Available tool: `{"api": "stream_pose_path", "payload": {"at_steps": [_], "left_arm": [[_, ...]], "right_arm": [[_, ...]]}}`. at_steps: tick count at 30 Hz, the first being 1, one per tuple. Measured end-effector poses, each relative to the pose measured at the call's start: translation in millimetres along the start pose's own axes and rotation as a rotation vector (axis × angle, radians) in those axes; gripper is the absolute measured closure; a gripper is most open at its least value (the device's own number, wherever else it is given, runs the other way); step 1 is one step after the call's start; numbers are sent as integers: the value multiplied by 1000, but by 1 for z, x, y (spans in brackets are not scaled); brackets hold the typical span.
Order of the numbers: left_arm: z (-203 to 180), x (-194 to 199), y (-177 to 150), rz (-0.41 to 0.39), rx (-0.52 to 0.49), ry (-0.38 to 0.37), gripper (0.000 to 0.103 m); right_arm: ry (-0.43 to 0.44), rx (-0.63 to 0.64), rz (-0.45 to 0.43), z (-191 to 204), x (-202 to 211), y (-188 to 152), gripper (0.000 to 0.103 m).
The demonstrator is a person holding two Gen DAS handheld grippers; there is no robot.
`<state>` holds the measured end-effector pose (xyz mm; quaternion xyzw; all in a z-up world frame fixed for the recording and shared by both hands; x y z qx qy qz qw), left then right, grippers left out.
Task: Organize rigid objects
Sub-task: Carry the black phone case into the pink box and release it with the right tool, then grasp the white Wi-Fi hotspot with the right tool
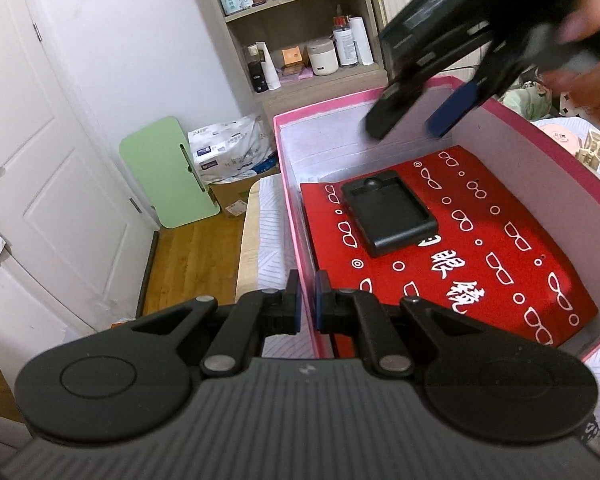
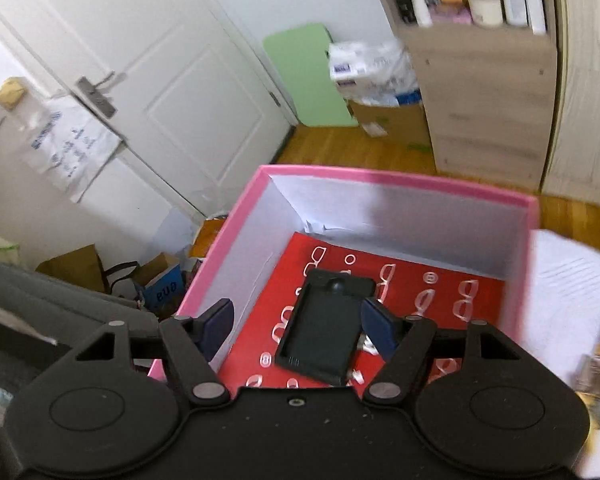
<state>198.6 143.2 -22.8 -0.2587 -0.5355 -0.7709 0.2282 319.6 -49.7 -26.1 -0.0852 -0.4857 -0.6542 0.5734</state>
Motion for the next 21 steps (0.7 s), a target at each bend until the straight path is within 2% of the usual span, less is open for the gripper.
{"api": "stream_pose_path", "payload": {"at_steps": [4, 10, 17, 19, 21], "left_arm": [[0, 1, 0, 0, -5, 2, 97], [-1, 2, 0, 5, -6, 6, 97], [-1, 2, 0, 10, 1, 10, 97], [-1, 2, 0, 12, 2, 6, 97], [-1, 2, 1, 13, -1, 5, 97]], "right_arm": [[8, 57, -24, -2, 43, -15, 28], [-30, 102, -33, -18, 92, -48, 28], [-70, 116, -117, -44, 139, -87, 28], [-91, 121, -128, -53, 145, -102, 28], [-151, 155, -136, -61, 146, -119, 28]]}}
Point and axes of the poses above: each gripper's, at about its wrist camera, not at the fingertips, and x roughly against the way its jaws point, z to its left, y to its top, the point moved 4 cm from there along -x, roughly the way its jaws point, and after that the axes turned 3 degrees about y, right-handed, at the moved point
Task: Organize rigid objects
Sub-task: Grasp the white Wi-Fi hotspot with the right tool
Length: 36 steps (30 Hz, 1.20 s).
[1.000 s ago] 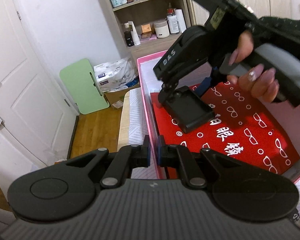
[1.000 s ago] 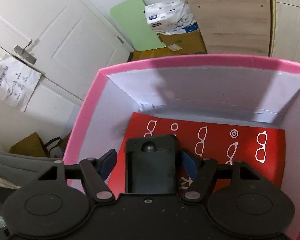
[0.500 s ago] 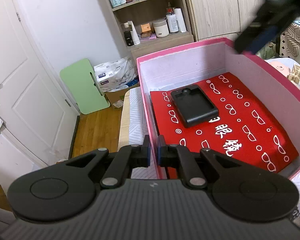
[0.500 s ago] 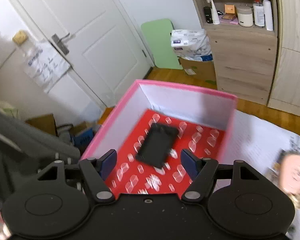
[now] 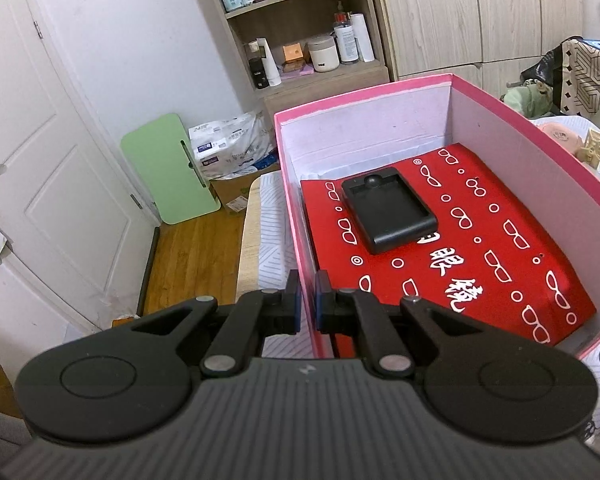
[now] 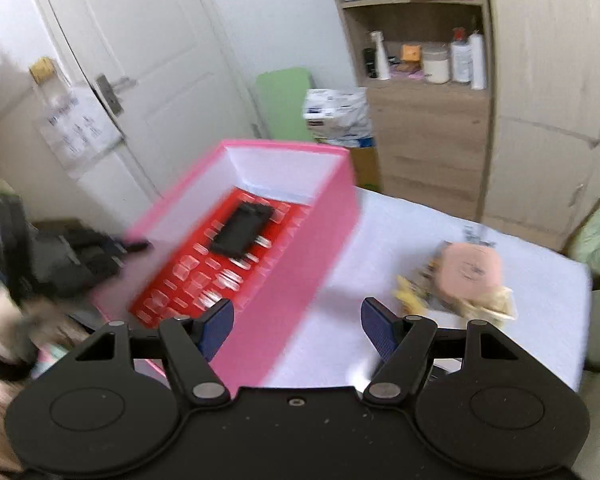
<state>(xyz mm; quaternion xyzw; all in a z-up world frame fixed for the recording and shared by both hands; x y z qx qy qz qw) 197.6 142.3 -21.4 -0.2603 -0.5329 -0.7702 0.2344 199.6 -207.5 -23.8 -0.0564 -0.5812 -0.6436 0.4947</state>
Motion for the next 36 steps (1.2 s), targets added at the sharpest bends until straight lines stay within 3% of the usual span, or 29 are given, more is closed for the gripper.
{"api": "stream_pose_path", "payload": {"at_steps": [4, 7, 10, 17, 24, 29, 32, 34, 36], "left_arm": [[0, -1, -1, 7, -1, 1, 97], [0, -4, -1, 20, 3, -2, 97], [0, -7, -3, 36, 12, -12, 97], [1, -8, -3, 49, 29, -27, 97], [1, -8, -2, 60, 31, -32, 96], [2, -8, -2, 61, 34, -31, 96], [2, -8, -2, 61, 33, -29, 96], [1, -8, -2, 62, 30, -28, 96], [0, -8, -2, 64, 28, -27, 96]], "right_arm": [[-118, 74, 9, -12, -11, -37, 28], [-153, 98, 2, -21, -19, -55, 24], [-158, 149, -7, -26, -26, -63, 13], [-136, 229, -28, -49, -42, -63, 12], [-80, 463, 72, -56, -69, -70, 11], [-36, 385, 95, -64, -72, -62, 10], [-65, 398, 113, -57, -69, -64, 20], [-70, 329, 125, -54, -66, -61, 28], [-53, 223, 148, -57, -65, -57, 29]]}}
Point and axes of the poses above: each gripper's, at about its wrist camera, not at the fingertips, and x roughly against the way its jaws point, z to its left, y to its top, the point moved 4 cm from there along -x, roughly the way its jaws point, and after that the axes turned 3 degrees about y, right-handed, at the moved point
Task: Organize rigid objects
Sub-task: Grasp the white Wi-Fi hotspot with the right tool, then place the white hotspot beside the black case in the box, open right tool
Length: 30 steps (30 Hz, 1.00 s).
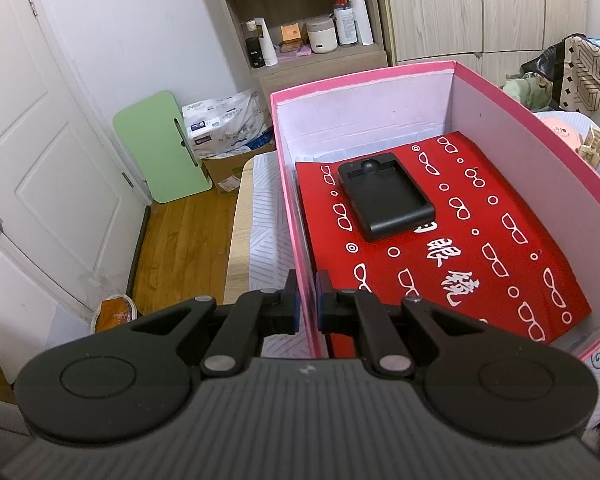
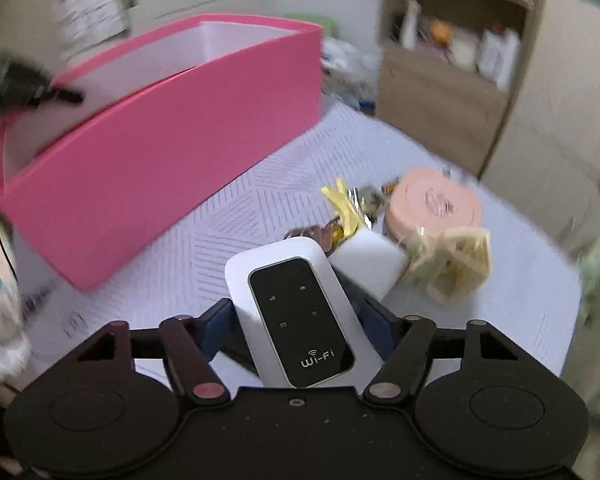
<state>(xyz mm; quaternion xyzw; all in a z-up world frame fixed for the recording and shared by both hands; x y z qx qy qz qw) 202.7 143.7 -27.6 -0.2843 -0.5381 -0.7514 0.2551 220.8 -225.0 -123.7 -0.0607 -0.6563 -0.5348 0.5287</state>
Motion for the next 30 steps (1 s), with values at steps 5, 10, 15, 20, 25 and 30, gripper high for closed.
{"api": "stream_pose_path", "payload": {"at_steps": [5, 10, 15, 20, 25, 30], "left_arm": [[0, 1, 0, 0, 3, -5, 96], [0, 1, 0, -1, 5, -5, 96], [2, 1, 0, -1, 10, -7, 96], [1, 1, 0, 0, 10, -11, 96], [1, 0, 0, 1, 24, -20, 96], [2, 0, -1, -1, 38, -28, 96]], "right_arm": [[39, -16, 25, 2, 0, 5, 31], [43, 59, 77, 5, -20, 5, 32], [-20, 146, 42, 23, -21, 0, 36], [-32, 105, -43, 30, 6, 11, 37], [9, 56, -98, 35, 22, 25, 42], [80, 5, -98, 40, 24, 37, 85]]}}
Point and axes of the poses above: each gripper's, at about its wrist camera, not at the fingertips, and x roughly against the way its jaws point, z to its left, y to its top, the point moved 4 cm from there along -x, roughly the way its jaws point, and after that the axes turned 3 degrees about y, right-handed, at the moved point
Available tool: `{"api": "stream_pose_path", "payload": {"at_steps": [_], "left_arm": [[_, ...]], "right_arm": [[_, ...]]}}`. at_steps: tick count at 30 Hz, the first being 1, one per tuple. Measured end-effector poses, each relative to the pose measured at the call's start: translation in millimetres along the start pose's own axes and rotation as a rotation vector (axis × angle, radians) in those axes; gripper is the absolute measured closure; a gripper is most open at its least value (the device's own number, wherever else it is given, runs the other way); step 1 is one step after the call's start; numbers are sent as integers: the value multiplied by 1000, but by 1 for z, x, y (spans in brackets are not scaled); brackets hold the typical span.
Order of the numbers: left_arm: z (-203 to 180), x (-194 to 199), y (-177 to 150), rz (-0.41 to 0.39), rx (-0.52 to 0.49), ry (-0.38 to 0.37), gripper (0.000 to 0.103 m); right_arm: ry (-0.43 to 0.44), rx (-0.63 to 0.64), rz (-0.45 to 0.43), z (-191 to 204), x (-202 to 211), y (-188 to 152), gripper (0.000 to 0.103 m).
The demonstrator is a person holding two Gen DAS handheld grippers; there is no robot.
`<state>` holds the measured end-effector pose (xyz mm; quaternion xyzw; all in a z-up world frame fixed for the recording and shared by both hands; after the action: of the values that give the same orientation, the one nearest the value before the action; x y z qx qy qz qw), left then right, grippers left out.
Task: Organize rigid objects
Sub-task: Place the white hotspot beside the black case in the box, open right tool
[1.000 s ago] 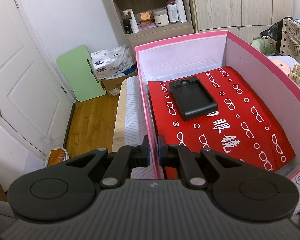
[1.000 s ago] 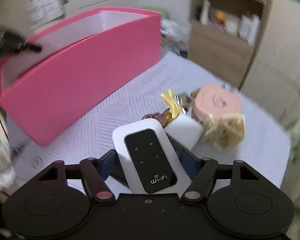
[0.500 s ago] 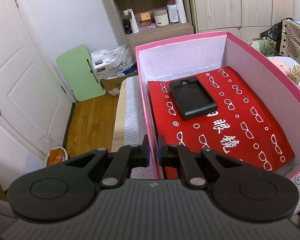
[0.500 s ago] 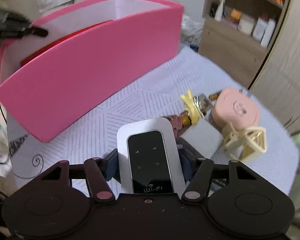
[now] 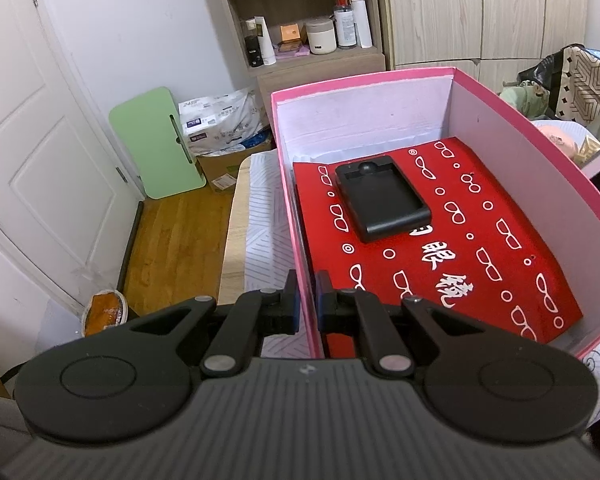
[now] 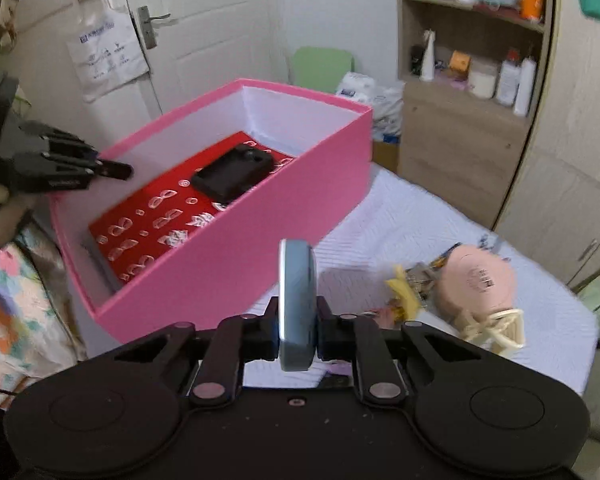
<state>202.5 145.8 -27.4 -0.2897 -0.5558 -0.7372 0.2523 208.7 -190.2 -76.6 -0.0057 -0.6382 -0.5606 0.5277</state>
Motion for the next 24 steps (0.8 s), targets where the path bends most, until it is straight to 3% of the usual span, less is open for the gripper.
{"api": "stream_pose_path", "payload": {"at_steps": [4, 10, 14, 17, 19, 22, 24], "left_arm": [[2, 1, 0, -4, 3, -5, 96], [3, 5, 2, -12, 1, -11, 96], [4, 5, 2, -18, 5, -12, 96], [5, 5, 2, -18, 13, -20, 96], [6, 5, 2, -19, 15, -25, 96], [8, 5, 2, -20, 23, -38, 96], [9, 5, 1, -21, 26, -43, 96]], "right_arm": [[10, 12, -27, 10, 3, 11, 85], [47, 23, -140, 24, 26, 53, 84], [0, 103, -200, 39, 29, 82, 84], [26, 135, -216, 51, 24, 102, 84], [70, 152, -204, 58, 17, 111, 84], [176, 56, -109, 52, -11, 121, 84], [154, 28, -47, 47, -39, 123, 84]]}}
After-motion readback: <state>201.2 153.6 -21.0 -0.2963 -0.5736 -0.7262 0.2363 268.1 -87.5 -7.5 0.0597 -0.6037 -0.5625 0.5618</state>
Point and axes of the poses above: each gripper's, at about its wrist camera, not at the fingertips, and x roughly against the way its jaws point, z to its left, y to its top, the point moved 4 cm from there along -x, roughly the way its jaws point, and after that the axes turned 3 degrees about y, right-handed, at the moved point
